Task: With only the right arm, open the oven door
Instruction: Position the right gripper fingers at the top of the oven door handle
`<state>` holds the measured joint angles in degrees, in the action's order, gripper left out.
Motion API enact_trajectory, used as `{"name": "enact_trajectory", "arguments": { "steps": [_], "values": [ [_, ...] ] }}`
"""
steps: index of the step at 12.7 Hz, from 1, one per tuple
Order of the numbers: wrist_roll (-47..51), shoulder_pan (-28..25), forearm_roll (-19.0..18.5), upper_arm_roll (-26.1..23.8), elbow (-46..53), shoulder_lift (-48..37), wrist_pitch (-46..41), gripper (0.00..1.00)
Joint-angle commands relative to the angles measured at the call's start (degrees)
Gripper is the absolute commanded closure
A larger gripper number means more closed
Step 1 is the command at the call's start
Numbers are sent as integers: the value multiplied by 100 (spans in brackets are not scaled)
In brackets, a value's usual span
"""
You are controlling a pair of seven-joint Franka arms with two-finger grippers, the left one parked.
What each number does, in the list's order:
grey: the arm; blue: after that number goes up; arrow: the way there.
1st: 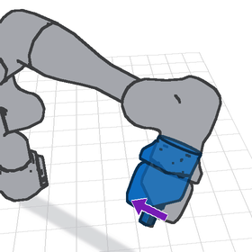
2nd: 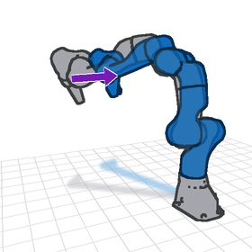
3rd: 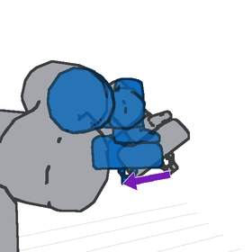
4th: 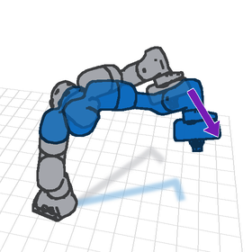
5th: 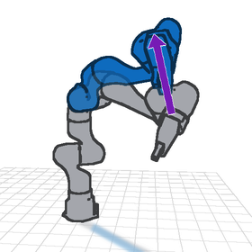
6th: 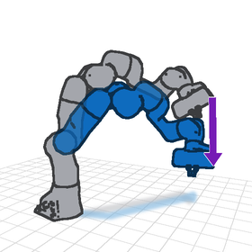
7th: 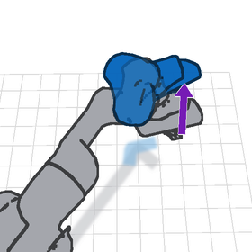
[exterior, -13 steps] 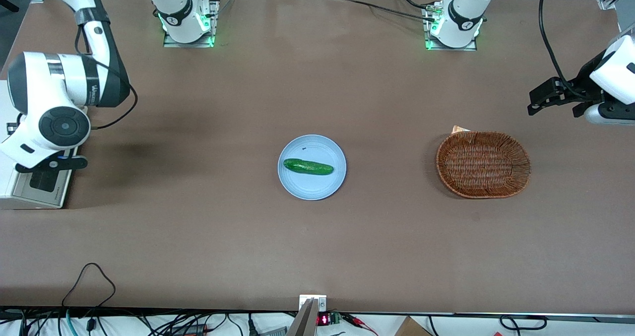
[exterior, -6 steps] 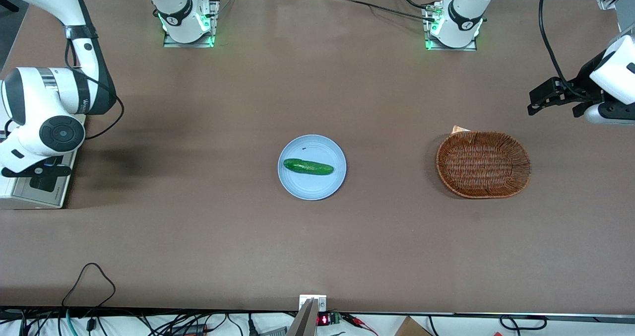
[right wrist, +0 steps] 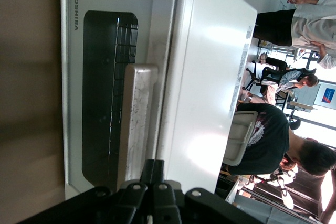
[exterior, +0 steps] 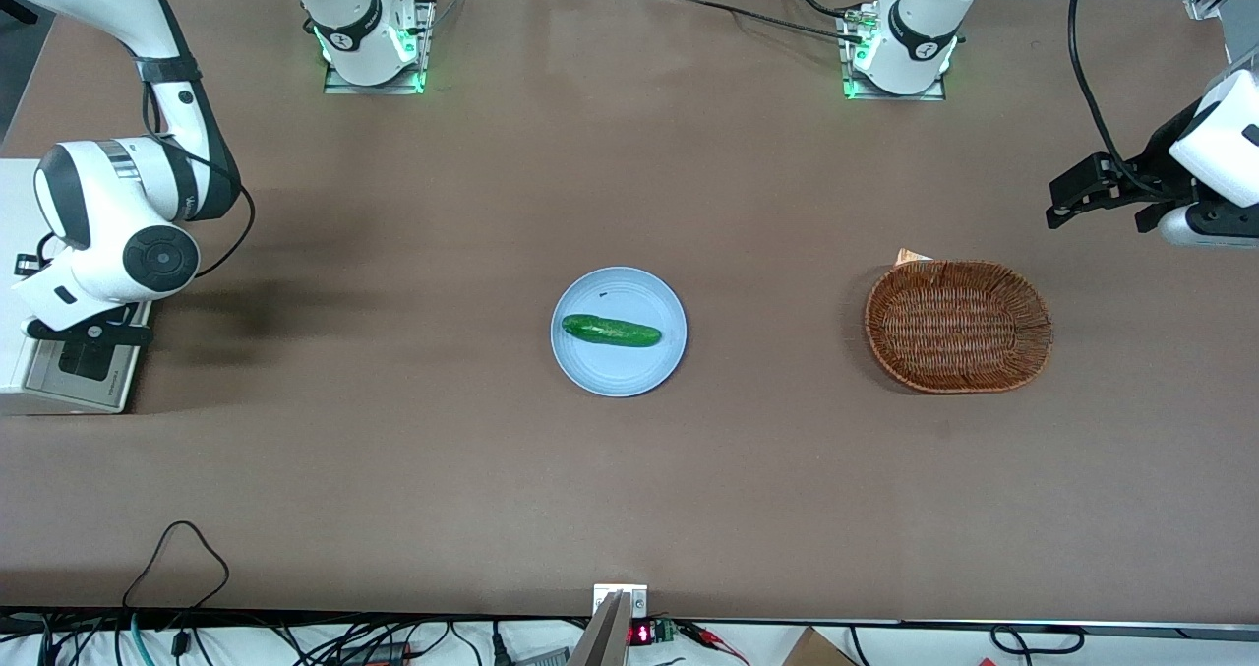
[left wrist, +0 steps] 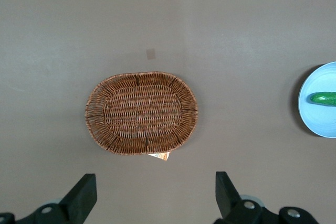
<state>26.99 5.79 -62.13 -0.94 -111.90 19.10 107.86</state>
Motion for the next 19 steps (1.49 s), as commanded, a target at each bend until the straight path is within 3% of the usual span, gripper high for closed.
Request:
{"name": "enact_trajectory", "arguments": {
  "steps": [1, 12, 19],
  "values": [
    [315, 124, -255, -55, -253, -126, 147, 98],
    [948, 168, -449, -55, -244, 102, 340, 97],
    [983, 133, -318, -108, -244, 120, 437, 96]
  ]
}}
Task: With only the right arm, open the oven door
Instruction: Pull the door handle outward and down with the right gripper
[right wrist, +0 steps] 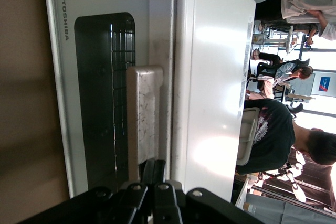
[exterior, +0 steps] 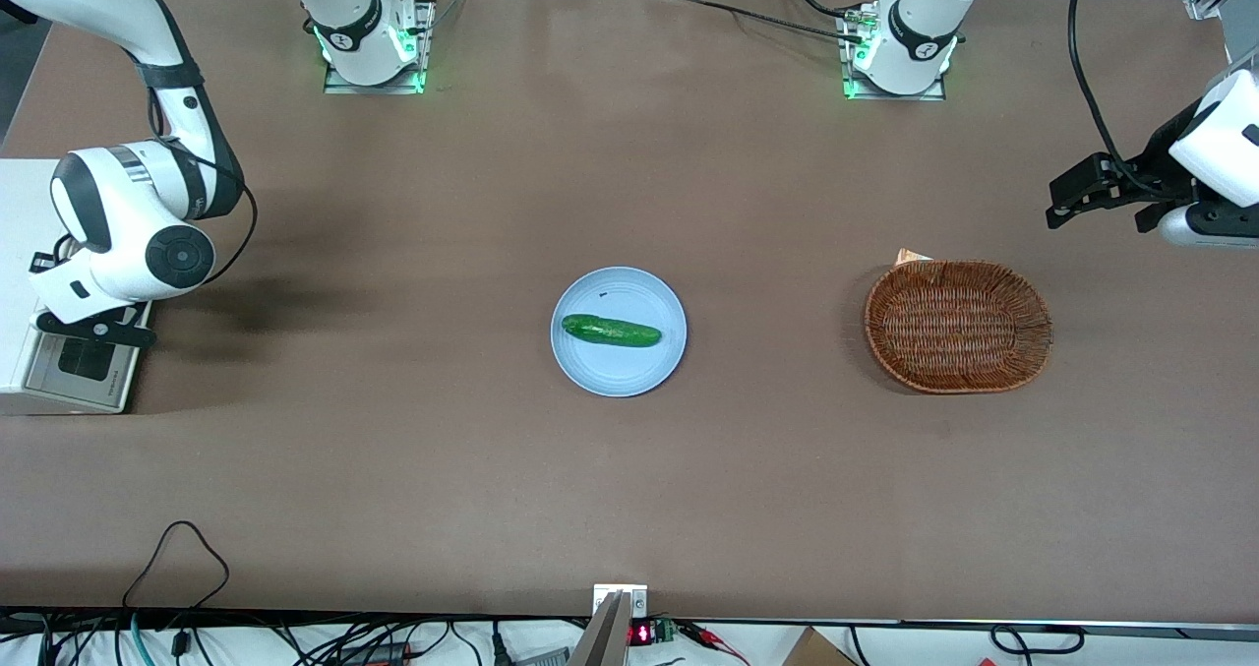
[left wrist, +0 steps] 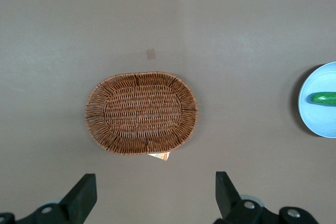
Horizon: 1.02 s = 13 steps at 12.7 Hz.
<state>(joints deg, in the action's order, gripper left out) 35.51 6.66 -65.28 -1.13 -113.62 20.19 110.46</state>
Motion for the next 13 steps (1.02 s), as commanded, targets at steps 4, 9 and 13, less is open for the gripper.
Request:
{"name": "enact_trajectory", "arguments": {
  "steps": [4, 9, 13],
  "values": [
    [122, -182, 498, -107, -20, 82, 239, 96],
    [157, -306, 760, -151, -20, 283, 598, 96],
    [122, -349, 1246, -195, 103, 477, 766, 96]
  ]
}}
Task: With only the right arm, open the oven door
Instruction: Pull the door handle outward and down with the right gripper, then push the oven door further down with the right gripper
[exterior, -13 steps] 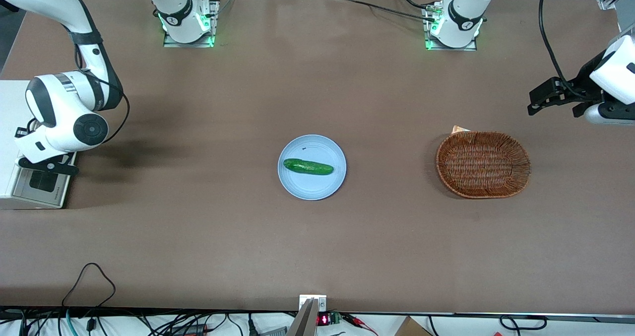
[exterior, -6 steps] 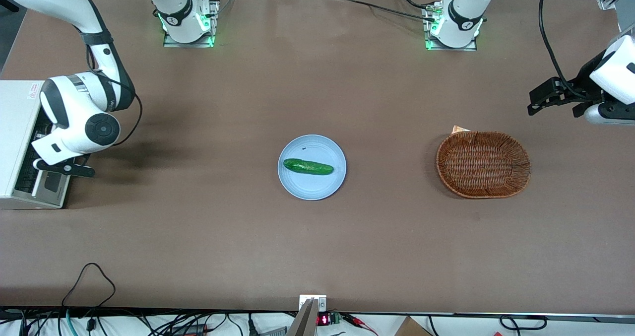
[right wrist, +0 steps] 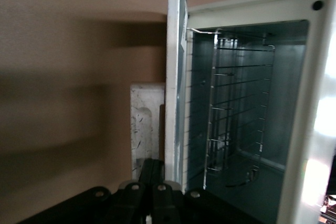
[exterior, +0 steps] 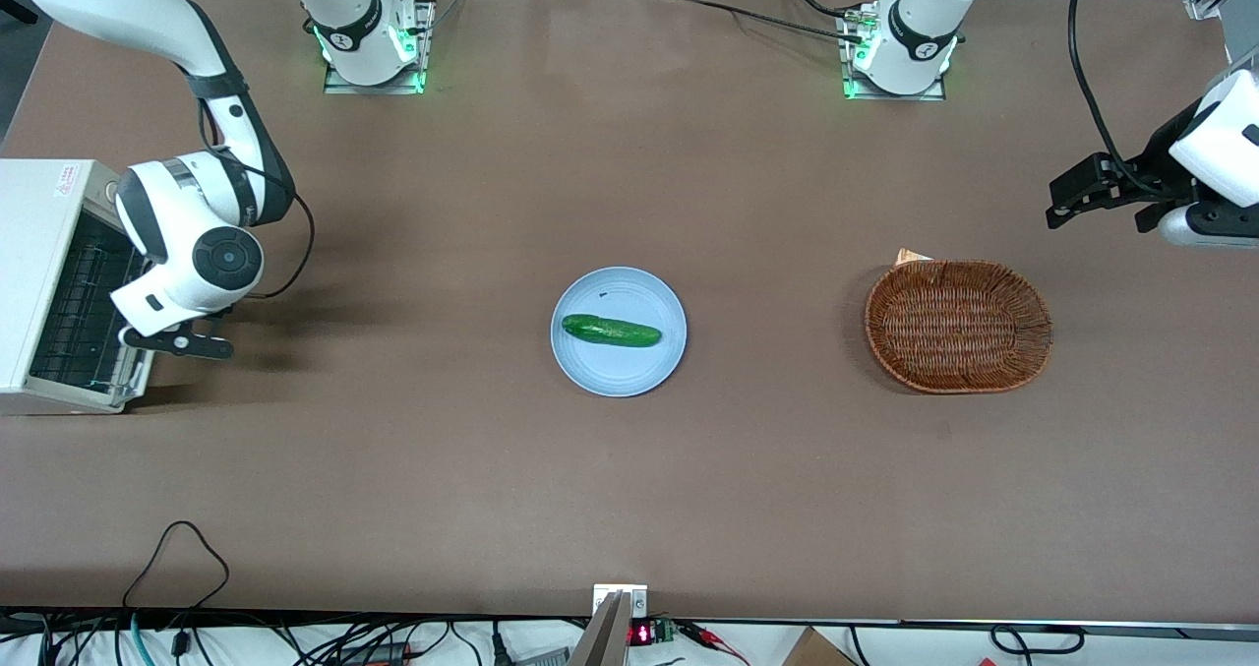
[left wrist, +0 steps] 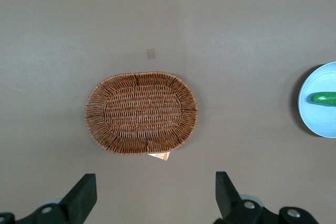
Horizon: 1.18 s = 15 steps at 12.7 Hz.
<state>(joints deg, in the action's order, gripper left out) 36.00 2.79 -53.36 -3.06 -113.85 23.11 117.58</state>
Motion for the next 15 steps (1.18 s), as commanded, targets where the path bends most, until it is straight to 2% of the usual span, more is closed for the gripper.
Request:
{"name": "enact_trajectory", "arguments": {
  "steps": [1, 15],
  "values": [
    [74, 12, 62, -1, 127, 203, 80, 96],
    [100, 11, 71, -1, 126, 862, 458, 96]
  ]
}}
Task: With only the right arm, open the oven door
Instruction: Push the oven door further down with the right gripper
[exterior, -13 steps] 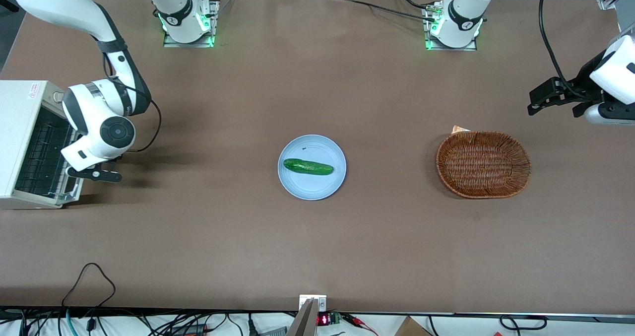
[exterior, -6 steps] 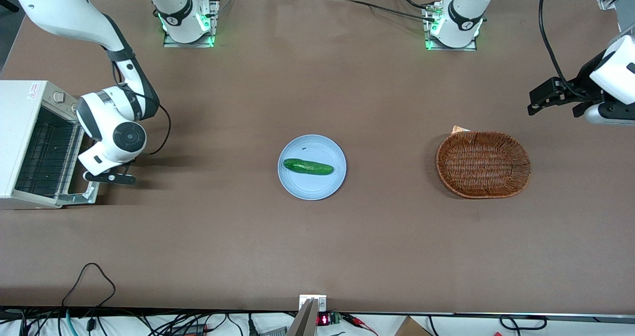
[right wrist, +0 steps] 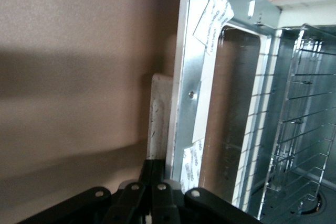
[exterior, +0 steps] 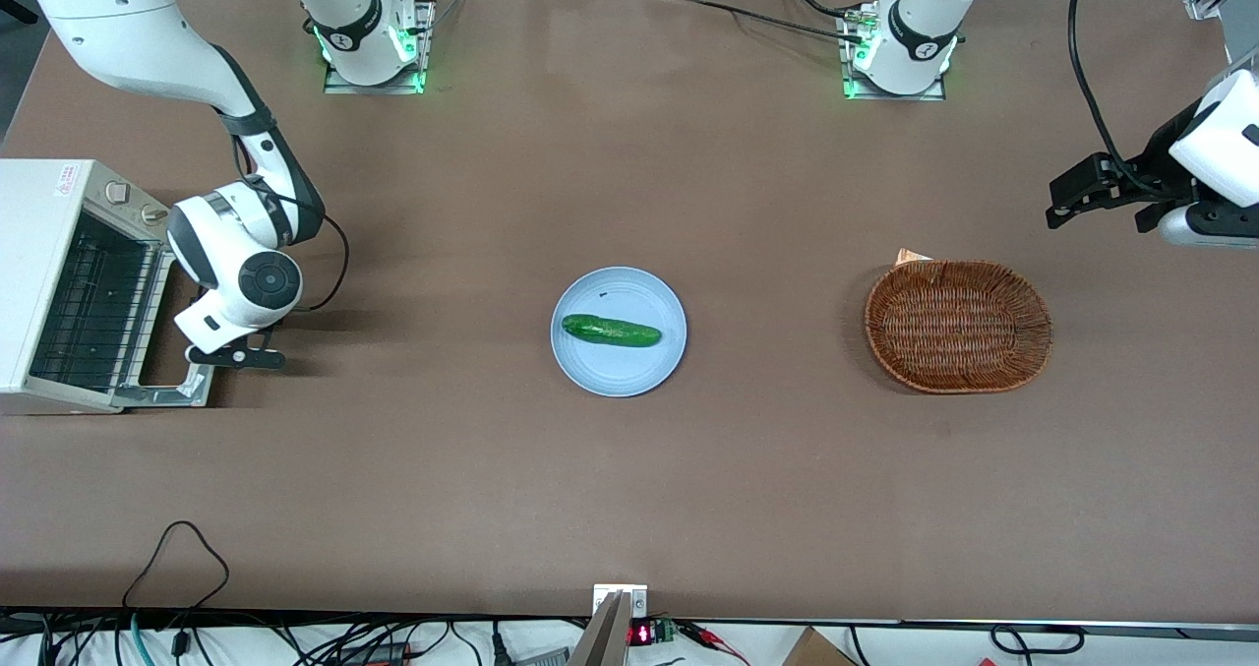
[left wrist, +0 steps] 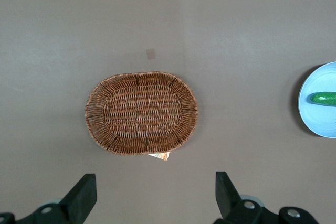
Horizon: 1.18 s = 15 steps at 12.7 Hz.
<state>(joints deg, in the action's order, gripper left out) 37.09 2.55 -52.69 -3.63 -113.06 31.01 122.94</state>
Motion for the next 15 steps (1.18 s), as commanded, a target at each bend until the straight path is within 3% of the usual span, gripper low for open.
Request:
{"name": "enact_trajectory", "arguments": {
  "steps": [1, 10, 15],
  "values": [
    [0, 35, 4, 55, 47, 115, -60, 96],
    [0, 8, 22, 46, 47, 256, 133, 93],
    [-17, 8, 566, -68, 47, 256, 309, 93]
  ]
}}
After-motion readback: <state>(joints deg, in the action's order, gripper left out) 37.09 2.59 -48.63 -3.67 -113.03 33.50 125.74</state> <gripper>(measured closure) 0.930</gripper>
